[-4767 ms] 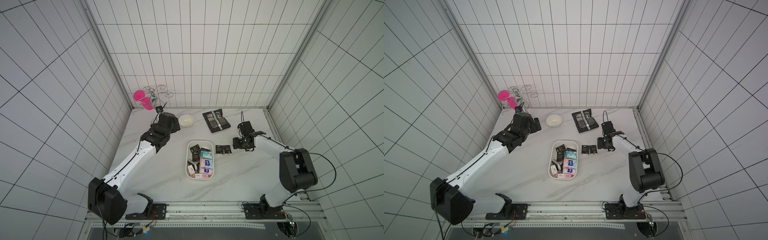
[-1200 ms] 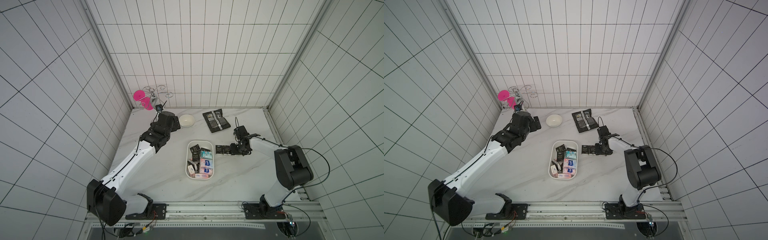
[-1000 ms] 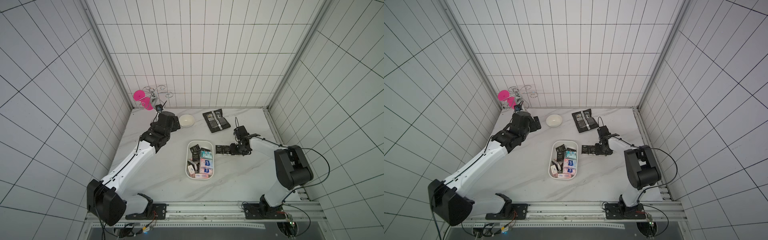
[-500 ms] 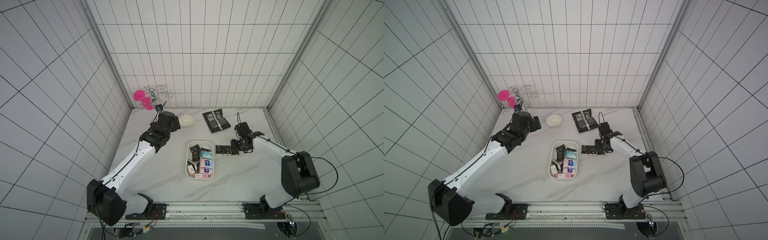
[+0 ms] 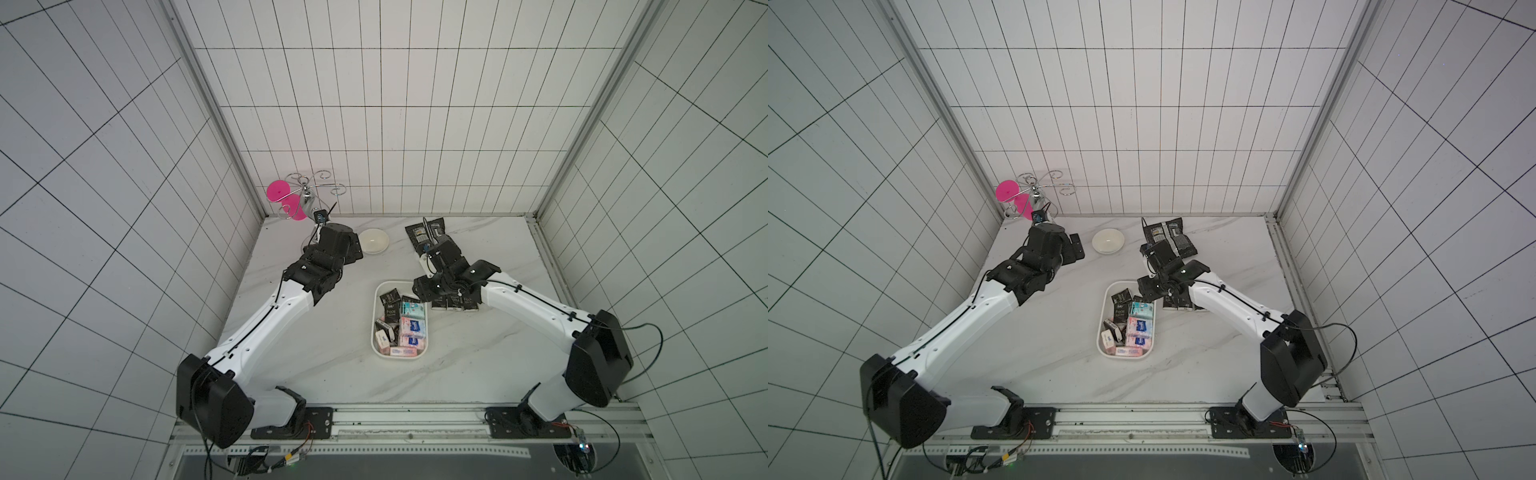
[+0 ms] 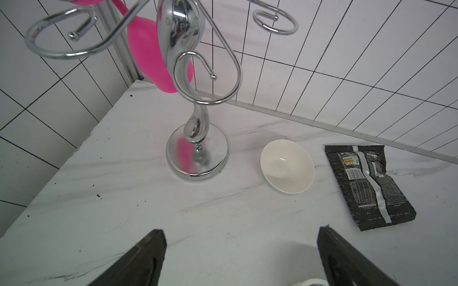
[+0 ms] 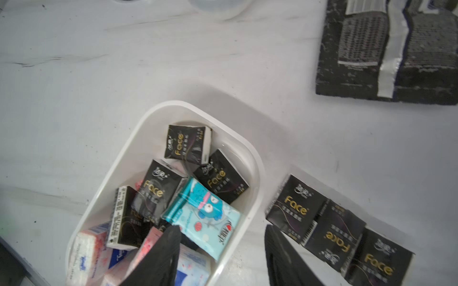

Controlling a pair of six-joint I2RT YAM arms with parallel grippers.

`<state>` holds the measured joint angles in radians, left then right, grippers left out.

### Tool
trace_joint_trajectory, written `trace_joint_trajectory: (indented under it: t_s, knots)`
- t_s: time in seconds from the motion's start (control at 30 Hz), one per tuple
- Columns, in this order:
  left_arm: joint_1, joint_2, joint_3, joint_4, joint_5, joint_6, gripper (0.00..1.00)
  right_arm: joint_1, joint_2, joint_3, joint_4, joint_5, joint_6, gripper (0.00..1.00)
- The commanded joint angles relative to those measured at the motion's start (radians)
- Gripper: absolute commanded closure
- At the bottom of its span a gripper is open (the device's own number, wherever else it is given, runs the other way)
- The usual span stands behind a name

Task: Take the pocket tissues out of the storage box
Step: Pick up the pocket tissues from the storage box.

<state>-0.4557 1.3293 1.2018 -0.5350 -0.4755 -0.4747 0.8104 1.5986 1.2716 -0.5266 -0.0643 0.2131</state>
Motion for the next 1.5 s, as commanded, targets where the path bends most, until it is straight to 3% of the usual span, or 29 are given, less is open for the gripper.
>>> trace_joint_trajectory:
  t_s: [0.0,0.5,1.13,1.47]
  knots:
    - [-0.003,-0.005,0.003,0.009,-0.018,-0.002,0.01,0.032,0.079,0.059,0.01,-0.018,0.019,0.42]
    - [0.0,-0.025,-0.01,0.003,-0.033,0.007,0.01,0.212,0.241,0.136,0.025,0.079,0.11,0.4]
    - [0.018,-0.049,0.004,-0.024,-0.045,0.002,0.02,0.219,0.351,0.189,-0.072,0.14,0.172,0.36]
    - [0.021,-0.042,0.01,-0.017,-0.023,0.001,0.01,0.219,0.356,0.207,-0.151,0.247,0.161,0.34]
